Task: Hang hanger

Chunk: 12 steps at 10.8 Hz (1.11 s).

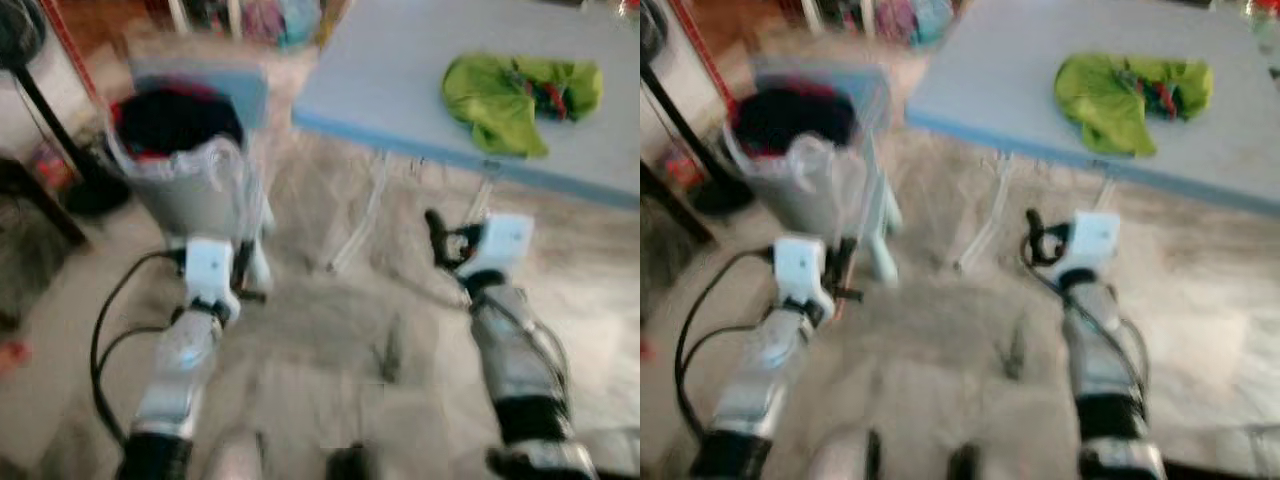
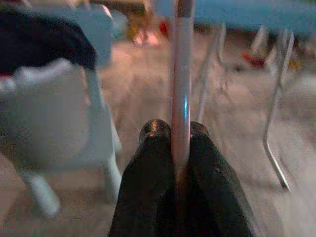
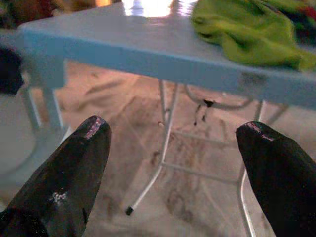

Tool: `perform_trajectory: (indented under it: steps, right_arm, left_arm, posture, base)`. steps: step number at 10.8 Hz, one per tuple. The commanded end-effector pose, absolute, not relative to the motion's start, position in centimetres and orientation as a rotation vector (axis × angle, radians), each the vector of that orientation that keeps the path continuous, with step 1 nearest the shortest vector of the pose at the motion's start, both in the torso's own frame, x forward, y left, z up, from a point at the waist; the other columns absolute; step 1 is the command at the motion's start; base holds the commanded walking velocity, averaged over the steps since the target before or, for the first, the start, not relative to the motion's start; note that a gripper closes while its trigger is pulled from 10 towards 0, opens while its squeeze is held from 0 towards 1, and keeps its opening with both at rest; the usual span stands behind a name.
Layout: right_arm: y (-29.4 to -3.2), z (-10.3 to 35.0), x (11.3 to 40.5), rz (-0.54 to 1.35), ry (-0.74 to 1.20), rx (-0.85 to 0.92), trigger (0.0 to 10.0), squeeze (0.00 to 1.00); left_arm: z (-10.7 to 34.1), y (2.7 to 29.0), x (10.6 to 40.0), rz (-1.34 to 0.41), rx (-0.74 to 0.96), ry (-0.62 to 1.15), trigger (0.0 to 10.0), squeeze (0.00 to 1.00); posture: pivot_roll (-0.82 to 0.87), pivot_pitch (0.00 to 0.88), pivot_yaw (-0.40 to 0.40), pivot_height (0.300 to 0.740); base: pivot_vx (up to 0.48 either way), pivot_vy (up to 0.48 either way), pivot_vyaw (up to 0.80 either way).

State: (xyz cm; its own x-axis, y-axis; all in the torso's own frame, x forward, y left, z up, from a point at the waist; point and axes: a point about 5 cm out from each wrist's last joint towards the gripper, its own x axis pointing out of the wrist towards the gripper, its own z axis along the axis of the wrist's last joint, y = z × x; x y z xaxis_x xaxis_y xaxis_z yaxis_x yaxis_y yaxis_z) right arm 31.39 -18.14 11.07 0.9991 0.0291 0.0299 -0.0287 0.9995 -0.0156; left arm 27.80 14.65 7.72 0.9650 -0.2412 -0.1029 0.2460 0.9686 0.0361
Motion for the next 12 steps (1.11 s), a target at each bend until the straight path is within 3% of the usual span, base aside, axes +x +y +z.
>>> perform_trajectory:
  steps: [1,3,4,6,8,9,11,12]
  right_arm:
    - [-19.1,10.1,31.0,-0.031,0.012,-0.008,10.0,0.0]
    - [-19.4,9.5,30.5,-0.04,0.025,-0.043,10.0,0.0]
    - [-19.5,9.4,30.3,-0.026,0.037,0.05,10.0,0.0]
    - [-19.5,9.0,30.3,0.043,0.062,-0.088,10.0,0.0]
    - [-19.5,9.0,30.1,0.32,0.077,-0.229,10.0,0.0]
    - [-20.6,9.0,29.1,0.625,0.158,-0.441,10.0,0.0]
    - [-22.2,7.7,26.1,0.978,0.374,-0.565,10.0,0.0]
    - [-22.4,6.9,24.3,1.133,0.468,-0.594,10.0,0.0]
  left_arm:
    - [7.4,14.8,27.7,-0.273,0.059,0.108,10.0,0.0]
    - [7.0,15.3,27.7,-0.273,0.049,0.121,10.0,0.0]
    - [7.0,15.2,27.7,-0.275,0.047,0.122,10.0,0.0]
    - [5.5,14.0,26.6,-0.413,0.059,0.218,10.0,0.0]
    - [2.8,14.6,24.8,-0.588,0.13,0.4,10.0,0.0]
    - [0.2,17.0,23.0,-0.686,0.378,0.589,10.0,0.0]
    - [-0.1,17.7,21.5,-0.934,0.514,0.623,10.0,0.0]
    - [0.3,17.4,21.3,-0.992,0.477,0.626,10.0,0.0]
  posture:
    - [0.03,0.128,-0.068,0.74]
    - [0.03,0.124,-0.064,0.74]
    - [0.03,0.124,-0.064,0.74]
    - [0.03,0.122,-0.07,0.74]
    - [0.03,0.124,-0.07,0.74]
    - [0.03,0.122,-0.073,0.74]
    - [0.03,0.121,-0.066,0.74]
    - [0.03,0.121,-0.066,0.74]
  base:
    - [0.0,0.0,0.0]
    - [0.0,0.0,0.0]
    - [0.0,0.0,0.0]
    - [0.0,0.0,0.0]
    - [0.0,0.0,0.0]
    - [0.0,0.0,0.0]
    - [0.0,0.0,0.0]
    - [0.0,0.0,0.0]
